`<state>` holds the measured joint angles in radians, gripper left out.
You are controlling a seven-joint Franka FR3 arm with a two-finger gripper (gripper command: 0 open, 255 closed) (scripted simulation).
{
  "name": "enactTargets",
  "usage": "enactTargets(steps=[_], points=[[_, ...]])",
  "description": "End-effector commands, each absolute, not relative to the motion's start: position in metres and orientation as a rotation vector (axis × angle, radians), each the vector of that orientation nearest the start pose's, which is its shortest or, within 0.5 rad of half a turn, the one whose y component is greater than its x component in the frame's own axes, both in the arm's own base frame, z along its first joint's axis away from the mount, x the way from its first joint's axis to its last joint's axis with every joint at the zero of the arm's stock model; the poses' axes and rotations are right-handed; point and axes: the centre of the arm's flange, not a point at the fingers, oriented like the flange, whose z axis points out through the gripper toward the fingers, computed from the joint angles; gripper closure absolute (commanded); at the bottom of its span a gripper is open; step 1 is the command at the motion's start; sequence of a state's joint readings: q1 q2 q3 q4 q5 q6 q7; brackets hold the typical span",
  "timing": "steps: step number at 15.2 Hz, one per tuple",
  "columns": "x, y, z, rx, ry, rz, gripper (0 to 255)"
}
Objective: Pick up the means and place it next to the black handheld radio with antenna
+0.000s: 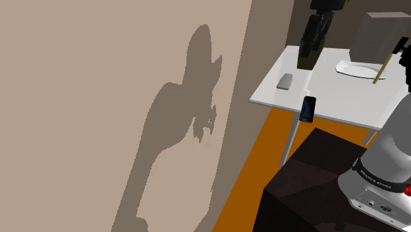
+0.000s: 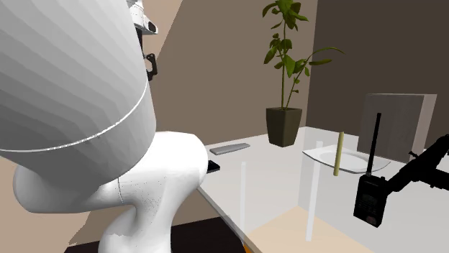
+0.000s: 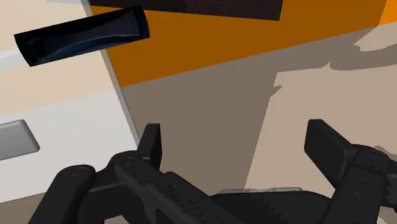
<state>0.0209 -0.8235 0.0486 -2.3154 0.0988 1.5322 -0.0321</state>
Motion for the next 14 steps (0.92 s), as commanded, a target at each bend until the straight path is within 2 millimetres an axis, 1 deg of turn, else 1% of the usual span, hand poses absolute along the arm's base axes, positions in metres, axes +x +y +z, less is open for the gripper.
enactTargets(steps=[1,7,14], points=[[0.291,0.037,0.617,-3.074,-0.142,-0.060,0],[0.354,0.006,0.581,-3.082,0.168,-0.050,0],[0.416,-0.046,0.539,-3.051,0.530,-0.037,0]])
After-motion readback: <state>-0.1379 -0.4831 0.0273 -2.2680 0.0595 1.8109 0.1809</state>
